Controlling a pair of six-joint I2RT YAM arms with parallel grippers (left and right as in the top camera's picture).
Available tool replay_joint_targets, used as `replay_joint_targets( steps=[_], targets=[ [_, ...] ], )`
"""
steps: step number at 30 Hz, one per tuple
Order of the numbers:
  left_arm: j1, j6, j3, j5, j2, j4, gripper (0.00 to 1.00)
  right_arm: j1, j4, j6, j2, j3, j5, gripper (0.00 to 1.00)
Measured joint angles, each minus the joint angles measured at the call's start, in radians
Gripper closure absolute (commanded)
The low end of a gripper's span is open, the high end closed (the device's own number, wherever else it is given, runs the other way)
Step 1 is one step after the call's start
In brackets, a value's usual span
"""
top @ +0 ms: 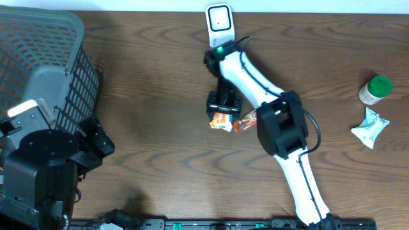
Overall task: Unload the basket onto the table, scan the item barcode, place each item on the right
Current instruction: 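Lift the orange packet and raise it toward the scanner, then hold the orange packet against the scanner face with the right gripper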
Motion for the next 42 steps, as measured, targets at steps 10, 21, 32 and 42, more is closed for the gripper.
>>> replay_joint_targets(
  steps=[10,21,32,42],
  targets=[
    [0.0,0.0,0.0,0.0,0.0,0.0,0.02,-0.069,-0.042,-0.164,0.0,0.01,-0.156,0.49],
    [0.0,0.0,0.0,0.0,0.0,0.0,0.02,-0.069,0.01,-0.188,0.003,0.088,-0.068,0.57],
    [0.0,0.0,0.0,0.0,0.0,0.0,0.02,-0.075,0.269,-0.211,0.003,0.394,0.246,0.64],
    [0.0,0.0,0.0,0.0,0.0,0.0,0.02,-0.076,0.71,-0.31,0.003,0.388,0.471,0.63]
  ],
)
